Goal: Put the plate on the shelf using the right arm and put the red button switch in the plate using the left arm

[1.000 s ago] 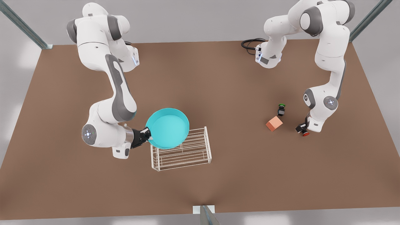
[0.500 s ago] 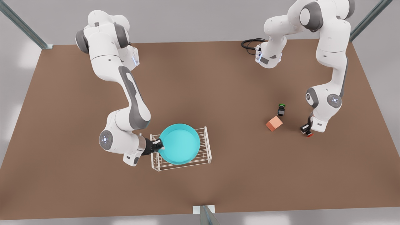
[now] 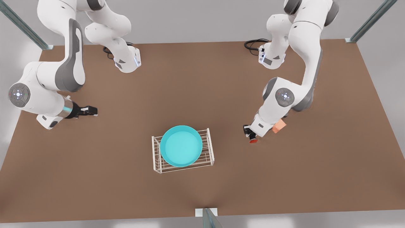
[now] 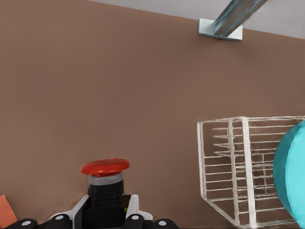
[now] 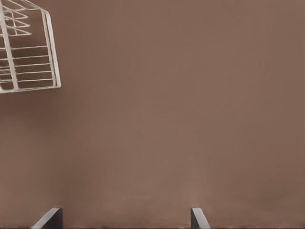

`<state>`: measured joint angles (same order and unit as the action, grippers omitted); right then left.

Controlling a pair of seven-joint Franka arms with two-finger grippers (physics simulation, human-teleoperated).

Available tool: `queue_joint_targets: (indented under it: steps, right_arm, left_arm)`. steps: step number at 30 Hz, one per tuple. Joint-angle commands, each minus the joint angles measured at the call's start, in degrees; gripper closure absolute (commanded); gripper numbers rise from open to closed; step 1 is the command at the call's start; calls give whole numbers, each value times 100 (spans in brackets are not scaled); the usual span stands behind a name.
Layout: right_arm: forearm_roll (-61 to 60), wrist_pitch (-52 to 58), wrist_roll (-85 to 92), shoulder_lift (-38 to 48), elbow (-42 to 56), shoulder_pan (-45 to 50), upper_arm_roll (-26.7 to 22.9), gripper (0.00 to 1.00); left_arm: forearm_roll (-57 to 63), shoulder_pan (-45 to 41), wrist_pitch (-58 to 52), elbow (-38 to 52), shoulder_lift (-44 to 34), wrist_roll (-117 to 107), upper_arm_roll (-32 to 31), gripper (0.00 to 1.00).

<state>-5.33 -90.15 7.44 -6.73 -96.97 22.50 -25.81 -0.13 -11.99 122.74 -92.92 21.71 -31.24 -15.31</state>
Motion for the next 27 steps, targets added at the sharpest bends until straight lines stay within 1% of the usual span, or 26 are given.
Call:
queue_joint_targets:
  steps: [1,3,4,6,7,8,10,12,15,21,22,23,24,27]
  right_arm:
    - [357,-178,-1228,225,-375,167,14,0]
    - [322,-178,-1236,190,-322,149,-30,0]
    - [313,-169,-1236,190,-313,149,-30,0]
    - [313,-169,-1236,146,-296,149,-12,0]
    - [322,-152,-1236,146,-296,149,-3,0]
    - [322,-152,-1236,146,-296,149,-3,0]
    - [322,-151,-1236,137,-278,149,-3,0]
    - [322,-152,-1236,119,-269,158,-3,0]
    - [322,-160,-1236,119,-269,158,-3,0]
    - [322,-160,-1236,84,-261,158,-3,0]
    - [322,-160,-1236,84,-261,158,-3,0]
    - [322,-160,-1236,84,-261,158,-3,0]
    - [322,-160,-1236,84,-261,158,-3,0]
    - [322,-152,-1236,75,-243,158,-3,0]
  left_arm:
    - [-128,-435,-1068,423,167,-5822,-24,50]
    - [-128,-804,-1068,1135,553,-6640,-33,50]
    - [-128,-936,-1068,1382,668,-6895,-33,50]
    - [-119,-1191,-980,1970,1133,-7334,-33,50]
    - [-119,-1270,-910,2181,1274,-7423,-33,50]
    - [-84,-1332,-585,2278,1415,-7625,-24,50]
    - [-66,-1472,-155,2357,1608,-7800,-24,50]
    - [-84,-1516,960,2357,1775,-8309,-42,50]
    - [-75,-1683,2201,2357,2074,-8486,-24,50]
    - [-75,-1929,3379,2357,2487,-8548,-24,49]
    - [-66,-1973,3625,2357,2557,-8662,-7,47]
    - [-58,-1973,3643,2357,2566,-8653,11,18]
    - [-31,-1973,3643,2357,2566,-8609,20,0]
    - [92,-1965,3546,2340,2549,-8346,20,0]
